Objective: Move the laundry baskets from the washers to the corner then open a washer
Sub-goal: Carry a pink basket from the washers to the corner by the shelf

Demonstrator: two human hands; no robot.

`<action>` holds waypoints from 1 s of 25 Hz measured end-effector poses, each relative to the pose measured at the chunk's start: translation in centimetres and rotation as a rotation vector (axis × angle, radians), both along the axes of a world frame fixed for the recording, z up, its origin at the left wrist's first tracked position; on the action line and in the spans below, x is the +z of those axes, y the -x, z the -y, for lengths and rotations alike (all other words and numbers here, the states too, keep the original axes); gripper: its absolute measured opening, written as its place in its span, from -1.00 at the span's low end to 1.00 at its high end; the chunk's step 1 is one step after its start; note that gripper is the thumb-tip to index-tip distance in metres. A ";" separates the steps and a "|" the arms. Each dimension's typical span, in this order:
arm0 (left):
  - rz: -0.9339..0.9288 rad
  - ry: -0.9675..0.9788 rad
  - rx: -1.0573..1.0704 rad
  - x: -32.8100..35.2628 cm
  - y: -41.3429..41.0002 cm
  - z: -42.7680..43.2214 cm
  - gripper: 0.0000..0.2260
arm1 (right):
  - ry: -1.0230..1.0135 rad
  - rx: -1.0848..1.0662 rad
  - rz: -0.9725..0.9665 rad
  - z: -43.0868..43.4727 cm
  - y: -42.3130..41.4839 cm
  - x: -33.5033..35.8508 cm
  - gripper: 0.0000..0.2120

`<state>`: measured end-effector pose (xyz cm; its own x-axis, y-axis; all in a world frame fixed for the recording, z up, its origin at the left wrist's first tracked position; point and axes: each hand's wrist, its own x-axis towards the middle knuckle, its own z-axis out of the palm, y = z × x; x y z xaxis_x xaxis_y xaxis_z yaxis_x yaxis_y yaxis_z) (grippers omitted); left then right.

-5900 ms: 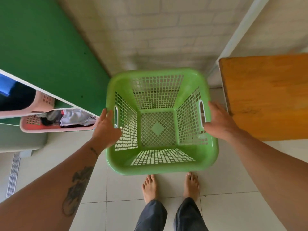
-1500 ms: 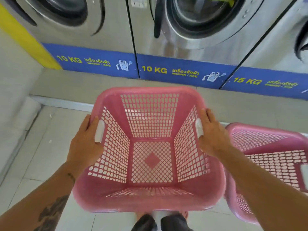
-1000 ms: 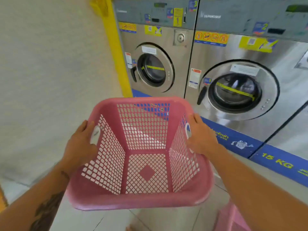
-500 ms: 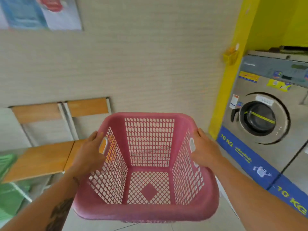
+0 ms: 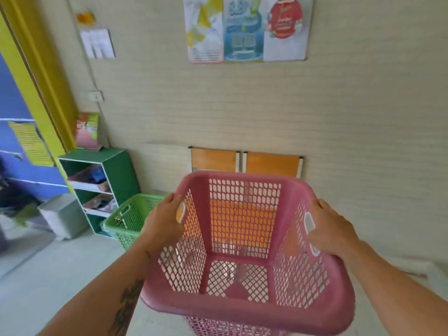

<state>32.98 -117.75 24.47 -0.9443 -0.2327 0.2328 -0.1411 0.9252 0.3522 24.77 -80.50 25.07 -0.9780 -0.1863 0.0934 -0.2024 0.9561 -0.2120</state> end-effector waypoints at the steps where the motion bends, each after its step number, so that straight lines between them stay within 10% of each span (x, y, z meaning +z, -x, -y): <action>1: -0.010 0.015 0.032 0.2 0.0 2.7 -0.33 | 0.000 0.036 -0.003 2.9 1.3 0.1 -0.32; 7: -0.036 0.164 0.268 0.3 0.5 18.6 -0.57 | -0.003 0.308 -0.024 21.0 10.3 0.3 -0.38; 13: -0.037 0.211 0.435 3.1 4.1 28.0 -0.39 | 0.034 0.472 -0.008 35.2 19.9 0.6 -0.36; 25: -0.081 0.196 0.410 1.6 19.9 50.0 -0.53 | 0.029 0.442 -0.050 55.9 34.6 -0.4 -0.37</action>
